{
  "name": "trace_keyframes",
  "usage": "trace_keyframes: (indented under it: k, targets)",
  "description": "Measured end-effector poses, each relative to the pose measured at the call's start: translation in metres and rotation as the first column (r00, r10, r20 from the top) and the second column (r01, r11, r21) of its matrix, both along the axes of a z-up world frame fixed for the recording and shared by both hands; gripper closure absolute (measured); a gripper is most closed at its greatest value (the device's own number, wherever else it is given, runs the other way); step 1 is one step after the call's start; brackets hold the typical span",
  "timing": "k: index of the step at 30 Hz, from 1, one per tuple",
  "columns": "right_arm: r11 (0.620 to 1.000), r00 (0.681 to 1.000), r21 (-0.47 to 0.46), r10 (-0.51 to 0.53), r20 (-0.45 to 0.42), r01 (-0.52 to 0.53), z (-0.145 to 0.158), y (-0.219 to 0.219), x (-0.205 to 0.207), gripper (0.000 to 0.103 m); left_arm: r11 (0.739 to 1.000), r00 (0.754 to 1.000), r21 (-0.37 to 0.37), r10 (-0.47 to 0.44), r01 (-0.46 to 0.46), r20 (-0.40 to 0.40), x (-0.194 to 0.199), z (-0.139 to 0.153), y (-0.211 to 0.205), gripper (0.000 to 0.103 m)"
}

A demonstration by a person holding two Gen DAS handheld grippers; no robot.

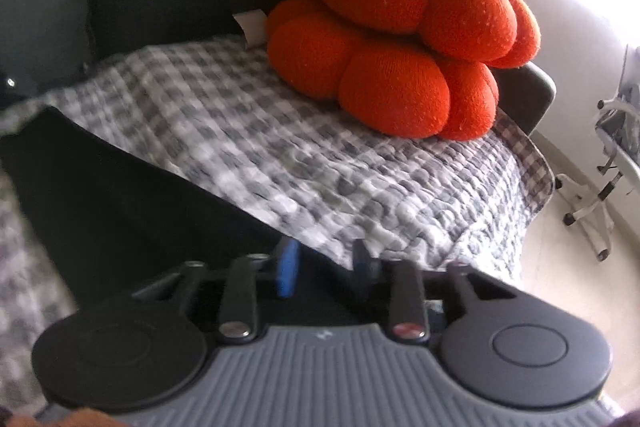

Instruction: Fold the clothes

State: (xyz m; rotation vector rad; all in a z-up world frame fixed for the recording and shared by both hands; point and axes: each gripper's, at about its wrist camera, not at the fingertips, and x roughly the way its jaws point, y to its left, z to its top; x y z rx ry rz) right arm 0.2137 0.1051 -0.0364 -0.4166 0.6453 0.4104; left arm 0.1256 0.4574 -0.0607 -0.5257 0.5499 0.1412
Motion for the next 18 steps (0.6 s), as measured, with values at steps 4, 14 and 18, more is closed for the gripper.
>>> trace_keyframes:
  k: [4,14,18]
  targets:
    - [0.999,0.999,0.040,0.024,-0.022,-0.023,0.006,0.006,-0.015,0.065,0.981,0.980,-0.004,-0.195,0.195,-0.050,0.007,-0.003,-0.019,0.090]
    - [0.997,0.997,0.071,0.041,-0.060,-0.036,0.014,0.013,-0.037,0.065,0.961,0.946,0.075,-0.246,0.267,-0.209,0.008,-0.016,-0.025,0.101]
    - [0.997,0.998,0.077,0.020,-0.056,-0.016,0.018,0.006,-0.043,0.064,0.969,0.954,0.132,-0.174,0.211,-0.245,0.003,-0.011,-0.020,0.100]
